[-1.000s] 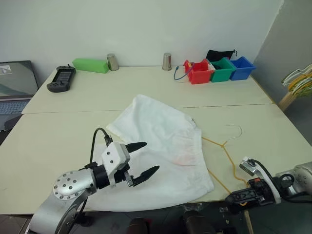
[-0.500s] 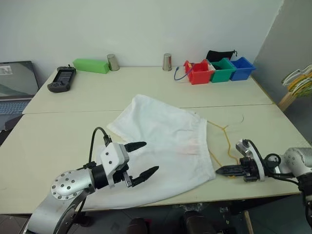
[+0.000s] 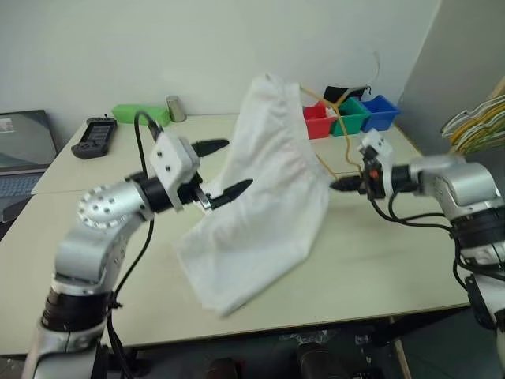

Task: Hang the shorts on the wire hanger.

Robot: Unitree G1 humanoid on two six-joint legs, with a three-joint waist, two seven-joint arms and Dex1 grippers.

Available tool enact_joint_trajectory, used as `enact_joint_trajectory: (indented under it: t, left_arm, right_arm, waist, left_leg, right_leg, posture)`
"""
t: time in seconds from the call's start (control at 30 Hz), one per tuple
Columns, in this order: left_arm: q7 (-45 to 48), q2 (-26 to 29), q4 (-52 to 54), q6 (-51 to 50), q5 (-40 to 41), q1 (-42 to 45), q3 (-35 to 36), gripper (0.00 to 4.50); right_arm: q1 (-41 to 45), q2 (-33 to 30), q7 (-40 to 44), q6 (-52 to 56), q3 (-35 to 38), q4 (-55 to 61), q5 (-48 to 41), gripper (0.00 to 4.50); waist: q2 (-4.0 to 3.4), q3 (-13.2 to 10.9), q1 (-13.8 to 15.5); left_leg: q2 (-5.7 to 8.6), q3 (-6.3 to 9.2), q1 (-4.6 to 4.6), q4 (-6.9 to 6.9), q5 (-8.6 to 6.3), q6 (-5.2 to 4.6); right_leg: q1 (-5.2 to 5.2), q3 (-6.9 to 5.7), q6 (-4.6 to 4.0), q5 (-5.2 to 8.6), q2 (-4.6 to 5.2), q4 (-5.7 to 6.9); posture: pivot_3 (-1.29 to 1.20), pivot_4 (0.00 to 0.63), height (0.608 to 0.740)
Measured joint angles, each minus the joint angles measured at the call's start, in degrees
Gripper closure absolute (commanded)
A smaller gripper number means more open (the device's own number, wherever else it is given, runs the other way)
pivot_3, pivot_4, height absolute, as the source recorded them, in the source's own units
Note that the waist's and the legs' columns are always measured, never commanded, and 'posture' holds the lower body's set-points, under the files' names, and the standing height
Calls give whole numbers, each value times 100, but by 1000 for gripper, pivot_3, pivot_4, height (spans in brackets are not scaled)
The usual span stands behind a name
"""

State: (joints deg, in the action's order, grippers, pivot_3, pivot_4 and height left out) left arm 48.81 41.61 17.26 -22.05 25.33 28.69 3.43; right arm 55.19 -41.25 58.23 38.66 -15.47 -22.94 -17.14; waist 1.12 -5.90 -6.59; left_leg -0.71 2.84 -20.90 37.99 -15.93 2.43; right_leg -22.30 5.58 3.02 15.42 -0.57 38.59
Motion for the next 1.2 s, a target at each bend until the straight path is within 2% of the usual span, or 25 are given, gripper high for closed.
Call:
enact_joint_trajectory:
  t: [0.13, 0.2, 0.23, 0.33, 0.4, 0.6, 0.8, 1.2]
  left_arm:
    - [460, 121, -702, -229, 66, 671, -98, 25]
    - [706, 214, -1365, -123, -74, 1389, -207, 25]
    - [815, 267, -1626, -66, -149, 1710, -216, 25]
    - [1246, 594, -2258, 385, -467, 2395, -313, 25]
    - [1471, 609, -2845, 878, -793, 2659, -452, 25]
    - [1859, 346, -4611, 2242, -1699, 3064, -1059, 25]
    - [1736, -78, -5766, 3336, -2275, 3384, -1228, 25]
    - [1470, -231, -6742, 4263, -3337, 3629, -1660, 25]
  right_arm:
    - [247, 430, -634, -890, -200, -859, 859, 4500]
    - [311, 633, -975, -1546, -436, -1201, 1427, 4500]
    - [314, 687, -1090, -1833, -578, -1273, 1658, 4500]
    - [313, 792, -1367, -2455, -769, -1410, 2185, 4500]
    - [312, 830, -1503, -2710, -769, -1510, 2392, 4500]
    - [311, 1006, -1859, -3352, -793, -1519, 2992, 4500]
    - [200, 1028, -2005, -3697, -853, -1034, 3500, 4500]
    - [-142, 1062, -1990, -3363, -872, 106, 3974, 4500]
  waist:
    - [10, 16, -30]
    - [15, 19, -26]
    - [15, 19, -29]
    - [4, 25, -57]
    - [-2, 29, -74]
    - [-2, 29, -135]
    - [-1, 30, -160]
    - [1, 31, -345]
  left_leg:
    - [4, 2, -42, -2, -2, 2]
    - [10, 8, -129, 16, 13, 29]
    - [14, 9, -145, 14, 19, 38]
    - [14, 7, -151, 4, 29, 56]
    - [15, 8, -150, 5, 31, 58]
    - [18, 11, -149, 16, 34, 55]
    - [14, 12, -151, 18, 34, 54]
    - [18, 19, -155, 46, 34, 53]
  right_leg:
    - [-39, 0, -25, -14, 11, -2]
    - [-131, -6, -29, -18, 15, 31]
    - [-146, -6, -31, -20, 19, 36]
    - [-160, -3, -31, -20, 24, 37]
    - [-160, -7, -31, -20, 25, 39]
    - [-157, -7, -41, -33, 23, 49]
    - [-160, -7, -42, -35, 22, 52]
    - [-169, -7, -41, -35, 25, 95]
  posture:
    - [-53, 0, 740]
    - [-50, 0, 740]
    - [-44, 0, 740]
    - [-45, 0, 740]
    - [-45, 0, 740]
    - [-53, 0, 740]
    - [-90, 0, 740]
    - [-128, 0, 740]
